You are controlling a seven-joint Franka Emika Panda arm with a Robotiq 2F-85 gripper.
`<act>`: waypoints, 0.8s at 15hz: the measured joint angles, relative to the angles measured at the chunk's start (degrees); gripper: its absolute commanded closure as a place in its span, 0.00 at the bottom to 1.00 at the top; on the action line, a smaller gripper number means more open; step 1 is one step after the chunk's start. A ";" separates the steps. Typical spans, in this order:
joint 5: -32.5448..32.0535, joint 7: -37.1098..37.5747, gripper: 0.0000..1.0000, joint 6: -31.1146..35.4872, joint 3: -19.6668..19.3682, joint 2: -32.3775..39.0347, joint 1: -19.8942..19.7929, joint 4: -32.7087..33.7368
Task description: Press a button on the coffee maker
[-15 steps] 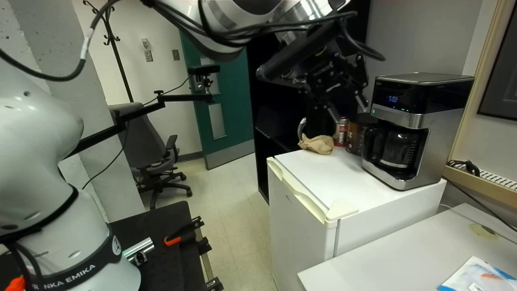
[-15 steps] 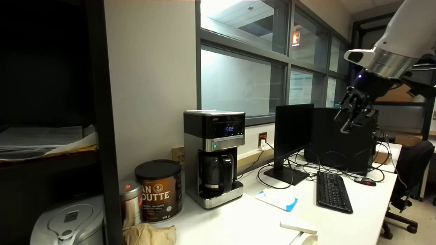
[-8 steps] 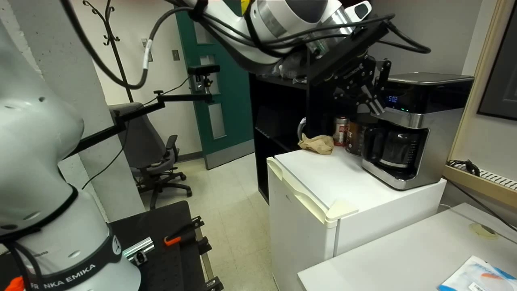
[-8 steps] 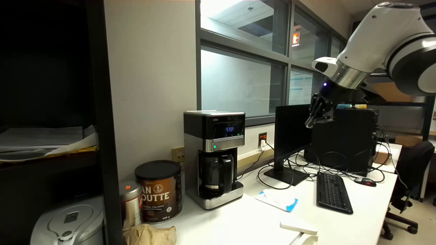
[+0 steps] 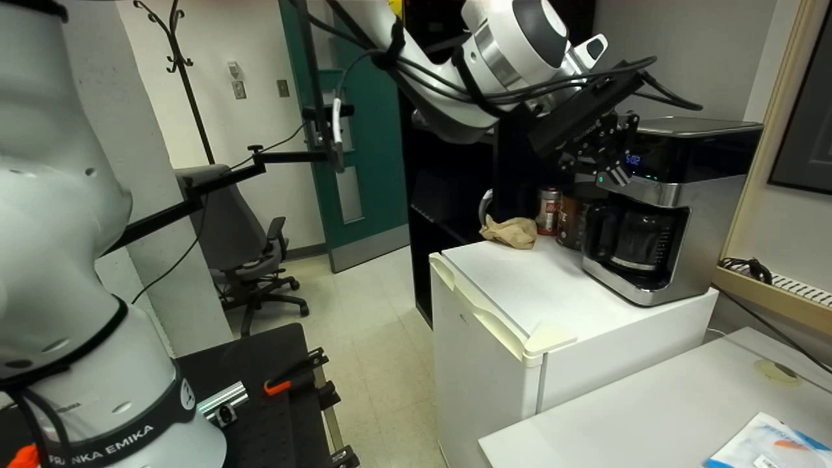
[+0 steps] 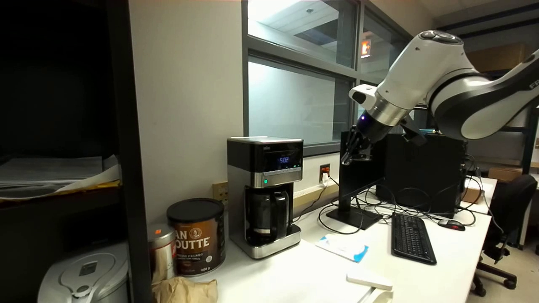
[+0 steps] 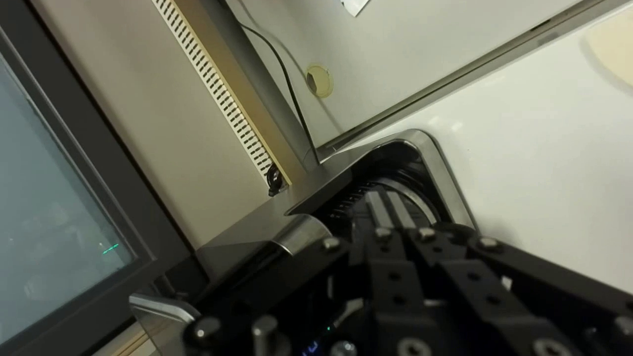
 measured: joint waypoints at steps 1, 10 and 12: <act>-1.12 1.15 1.00 0.02 0.00 1.65 0.46 1.92; -8.58 9.50 1.00 0.02 -1.38 14.73 4.13 16.63; -9.65 10.83 1.00 0.02 -1.83 16.93 4.70 19.22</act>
